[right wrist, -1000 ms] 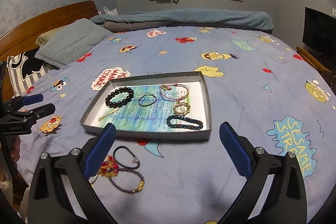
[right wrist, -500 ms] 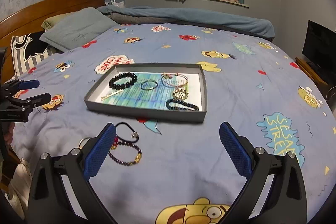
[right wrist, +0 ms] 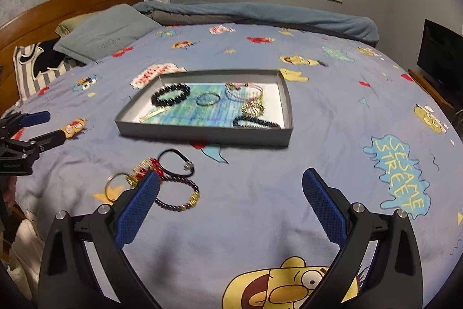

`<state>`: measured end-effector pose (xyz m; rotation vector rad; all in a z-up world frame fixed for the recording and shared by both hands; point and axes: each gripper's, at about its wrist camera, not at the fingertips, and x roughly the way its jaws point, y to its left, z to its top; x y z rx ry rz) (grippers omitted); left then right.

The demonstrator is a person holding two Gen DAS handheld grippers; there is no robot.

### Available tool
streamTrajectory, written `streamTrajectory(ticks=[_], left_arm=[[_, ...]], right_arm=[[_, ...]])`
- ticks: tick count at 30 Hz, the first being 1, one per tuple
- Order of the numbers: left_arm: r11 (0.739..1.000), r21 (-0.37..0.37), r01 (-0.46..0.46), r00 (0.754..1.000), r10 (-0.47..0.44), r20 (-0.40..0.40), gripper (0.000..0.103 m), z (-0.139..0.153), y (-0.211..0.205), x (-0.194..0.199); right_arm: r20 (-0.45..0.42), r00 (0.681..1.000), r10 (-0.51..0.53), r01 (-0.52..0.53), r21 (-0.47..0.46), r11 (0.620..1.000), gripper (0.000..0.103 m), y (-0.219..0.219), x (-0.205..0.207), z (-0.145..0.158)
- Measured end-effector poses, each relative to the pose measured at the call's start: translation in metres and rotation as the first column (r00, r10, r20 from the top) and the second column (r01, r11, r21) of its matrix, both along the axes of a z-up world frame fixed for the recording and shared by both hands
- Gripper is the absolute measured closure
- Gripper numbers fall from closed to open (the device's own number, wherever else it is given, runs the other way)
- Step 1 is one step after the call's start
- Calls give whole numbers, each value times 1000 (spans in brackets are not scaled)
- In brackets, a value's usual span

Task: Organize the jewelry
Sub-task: 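Lift both open tools out of the tray toward the remaining jewelry, then grasp the large silver hoop with the left tool while the right tool grasps the dark red bead bracelet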

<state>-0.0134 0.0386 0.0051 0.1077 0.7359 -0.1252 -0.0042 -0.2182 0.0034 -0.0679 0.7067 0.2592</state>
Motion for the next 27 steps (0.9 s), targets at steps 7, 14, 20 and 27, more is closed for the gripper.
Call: streamTrajectory(ticks=[7,14,20,27], left_arm=[[1000,-4,-9,999,9,-32,7,-21,-1,2],[999,-29,15,998,-17,-58,7,-40,-4,0],[997,-51,62,994,-66,-87,7,-59,-11,-4],[988,-116,97,989,-109,-102,7,-71,-21,-2]], right_arm=[[-28,1000,-8,9,8,1000,6,-2,3,-15],[-60,998,-6,7,14,1000,6,-1,5,-29],[-86,996,21,-20,19,1000,6,5,1,-43],[-95,995,30,-26,43,999,6,7,2,-49]])
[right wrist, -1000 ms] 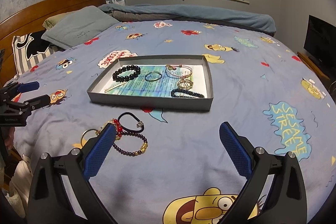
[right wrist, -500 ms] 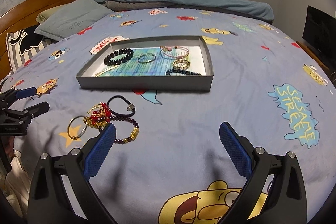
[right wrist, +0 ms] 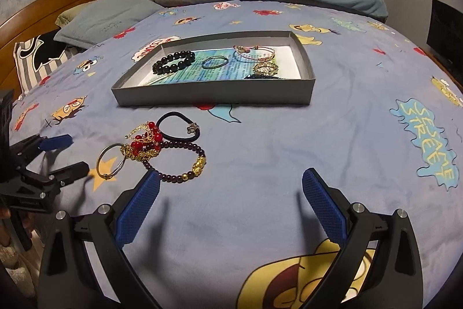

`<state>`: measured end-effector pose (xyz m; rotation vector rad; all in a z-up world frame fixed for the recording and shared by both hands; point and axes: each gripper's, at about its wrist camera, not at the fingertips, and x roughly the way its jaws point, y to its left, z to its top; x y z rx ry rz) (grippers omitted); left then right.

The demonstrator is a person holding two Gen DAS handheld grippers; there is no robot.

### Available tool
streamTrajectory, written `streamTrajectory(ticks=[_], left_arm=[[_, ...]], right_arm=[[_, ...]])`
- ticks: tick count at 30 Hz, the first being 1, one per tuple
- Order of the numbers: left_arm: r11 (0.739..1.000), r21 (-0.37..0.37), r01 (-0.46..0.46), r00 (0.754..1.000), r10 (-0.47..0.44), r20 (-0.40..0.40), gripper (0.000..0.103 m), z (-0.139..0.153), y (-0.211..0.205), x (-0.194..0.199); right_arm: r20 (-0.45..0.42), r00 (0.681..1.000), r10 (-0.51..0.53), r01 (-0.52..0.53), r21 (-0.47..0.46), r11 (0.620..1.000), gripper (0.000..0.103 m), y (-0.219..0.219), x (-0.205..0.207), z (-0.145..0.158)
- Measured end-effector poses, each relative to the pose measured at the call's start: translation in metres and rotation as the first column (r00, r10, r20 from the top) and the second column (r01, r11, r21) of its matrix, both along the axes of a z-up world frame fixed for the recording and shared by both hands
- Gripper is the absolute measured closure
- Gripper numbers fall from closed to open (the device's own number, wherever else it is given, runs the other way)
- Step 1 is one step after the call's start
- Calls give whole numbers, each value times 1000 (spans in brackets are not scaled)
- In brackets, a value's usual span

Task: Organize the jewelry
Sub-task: 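Grasp the large silver hoop with the left tool while the right tool grasps the dark red bead bracelet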

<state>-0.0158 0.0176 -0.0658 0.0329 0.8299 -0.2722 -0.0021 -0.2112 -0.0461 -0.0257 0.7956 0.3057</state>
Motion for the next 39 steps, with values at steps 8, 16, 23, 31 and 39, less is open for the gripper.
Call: streamTrajectory(ticks=[8,16,23,31,39], left_arm=[[996,20,92,995,-92,37,9,-4,-30,3],[986,56,156,986,-159,45,26,-10,-49,9],[983,45,177,983,-179,47,44,-14,-48,13],[979,53,195,979,-197,50,53,-11,-46,11],[980,51,192,979,-195,63,54,-2,-42,5]], right_arm=[[-4,998,64,-65,-33,997,18,20,0,-12],[-16,998,54,-54,1,999,50,23,13,-13],[-42,996,81,-82,-21,996,75,30,20,-18],[-47,996,82,-82,-2,997,96,26,18,-16],[19,996,87,-88,5,996,96,23,5,2]])
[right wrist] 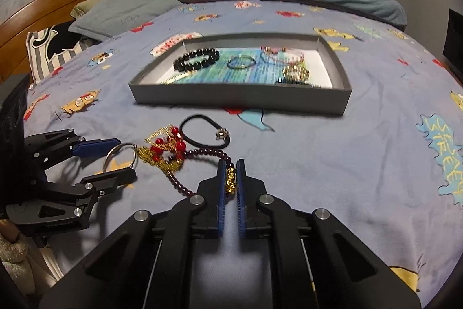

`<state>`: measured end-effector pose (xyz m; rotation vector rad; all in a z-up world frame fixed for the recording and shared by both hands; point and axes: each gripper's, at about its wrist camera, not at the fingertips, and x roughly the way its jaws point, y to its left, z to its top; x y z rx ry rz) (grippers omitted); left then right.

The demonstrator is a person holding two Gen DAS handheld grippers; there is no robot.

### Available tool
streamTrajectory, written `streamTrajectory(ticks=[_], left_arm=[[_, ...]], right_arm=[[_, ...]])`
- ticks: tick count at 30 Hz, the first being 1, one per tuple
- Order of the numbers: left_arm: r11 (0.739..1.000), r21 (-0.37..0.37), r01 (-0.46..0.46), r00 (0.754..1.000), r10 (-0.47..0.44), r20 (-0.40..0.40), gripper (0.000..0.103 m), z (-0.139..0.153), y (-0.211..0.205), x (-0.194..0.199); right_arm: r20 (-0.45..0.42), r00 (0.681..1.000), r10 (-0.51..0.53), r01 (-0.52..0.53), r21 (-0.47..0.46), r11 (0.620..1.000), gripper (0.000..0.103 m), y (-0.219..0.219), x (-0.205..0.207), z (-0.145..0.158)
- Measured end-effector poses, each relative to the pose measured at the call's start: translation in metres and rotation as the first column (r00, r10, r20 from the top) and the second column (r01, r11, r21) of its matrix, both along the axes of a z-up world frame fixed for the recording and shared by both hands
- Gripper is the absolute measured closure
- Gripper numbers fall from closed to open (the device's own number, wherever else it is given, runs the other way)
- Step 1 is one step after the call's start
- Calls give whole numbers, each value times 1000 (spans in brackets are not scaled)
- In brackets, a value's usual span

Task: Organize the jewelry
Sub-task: 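Carry the silver hoop and red bead bracelet into the tray and open both tools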

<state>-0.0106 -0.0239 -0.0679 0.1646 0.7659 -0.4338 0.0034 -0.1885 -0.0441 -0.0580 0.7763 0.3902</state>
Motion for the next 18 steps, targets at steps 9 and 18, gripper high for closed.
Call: streamTrajectory(ticks=[9,18], left_arm=[[1000,-13,-7,1000,8,21,54,13,7,-6],[1000,-23,1,999,0,38,54,40,12,6]], right_arm=[[95,995,-13,14,-11,1000,96,-7,-9,32],[155,988,-7,14,-39,999,96,-6,0,55]])
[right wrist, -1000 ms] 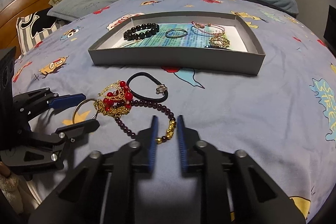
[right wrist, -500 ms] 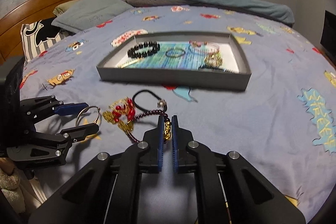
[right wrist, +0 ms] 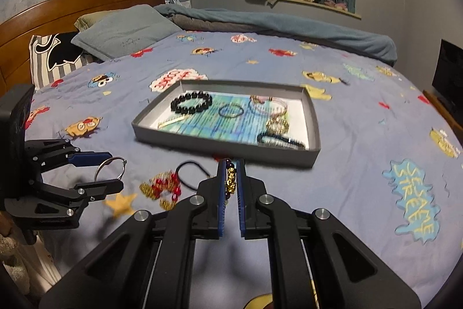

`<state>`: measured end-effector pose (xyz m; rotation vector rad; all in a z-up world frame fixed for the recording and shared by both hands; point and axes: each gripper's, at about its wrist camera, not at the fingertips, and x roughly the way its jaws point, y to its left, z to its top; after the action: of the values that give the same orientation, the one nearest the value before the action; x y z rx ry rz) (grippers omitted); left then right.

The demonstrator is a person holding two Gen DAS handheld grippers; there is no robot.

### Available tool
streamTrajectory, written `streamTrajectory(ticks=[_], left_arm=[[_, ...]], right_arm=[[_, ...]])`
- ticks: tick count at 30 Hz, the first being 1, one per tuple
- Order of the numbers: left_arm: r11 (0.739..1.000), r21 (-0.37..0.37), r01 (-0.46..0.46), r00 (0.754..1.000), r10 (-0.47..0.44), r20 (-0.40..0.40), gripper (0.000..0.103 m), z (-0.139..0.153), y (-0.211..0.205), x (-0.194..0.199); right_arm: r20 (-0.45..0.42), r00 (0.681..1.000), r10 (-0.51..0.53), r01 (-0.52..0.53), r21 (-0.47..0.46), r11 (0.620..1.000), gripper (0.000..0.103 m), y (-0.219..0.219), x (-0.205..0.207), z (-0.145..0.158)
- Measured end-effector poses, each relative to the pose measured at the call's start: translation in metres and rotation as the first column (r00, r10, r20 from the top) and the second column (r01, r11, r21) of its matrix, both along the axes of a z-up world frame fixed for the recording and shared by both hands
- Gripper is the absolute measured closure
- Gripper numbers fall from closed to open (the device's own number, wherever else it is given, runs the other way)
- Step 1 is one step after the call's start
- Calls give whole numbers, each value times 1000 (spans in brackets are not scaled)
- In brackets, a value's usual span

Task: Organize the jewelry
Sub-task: 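Carry the silver hoop and red bead bracelet into the tray and open both tools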

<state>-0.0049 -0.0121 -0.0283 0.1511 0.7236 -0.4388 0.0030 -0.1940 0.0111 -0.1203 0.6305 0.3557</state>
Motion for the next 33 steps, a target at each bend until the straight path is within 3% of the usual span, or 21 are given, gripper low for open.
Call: streamTrajectory(ticks=[12,21,27,33], left_arm=[[999,-7,-37,999,37,-8,54,27,5,74],[998,50,-29,994,35,-108,54,2,-11,135],[1000,10,-14,975,15,-223,54,-18,-16,161],[1000,29,7,966,1,-257,54,-30,-25,176]], right_arm=[[78,997,-23,22,20,1000,96,14,64,27],[4,1000,-28,28,67,997,96,24,116,-2],[-50,998,-49,51,41,998,96,22,136,-27],[-103,992,-73,76,26,997,96,18,153,-43]])
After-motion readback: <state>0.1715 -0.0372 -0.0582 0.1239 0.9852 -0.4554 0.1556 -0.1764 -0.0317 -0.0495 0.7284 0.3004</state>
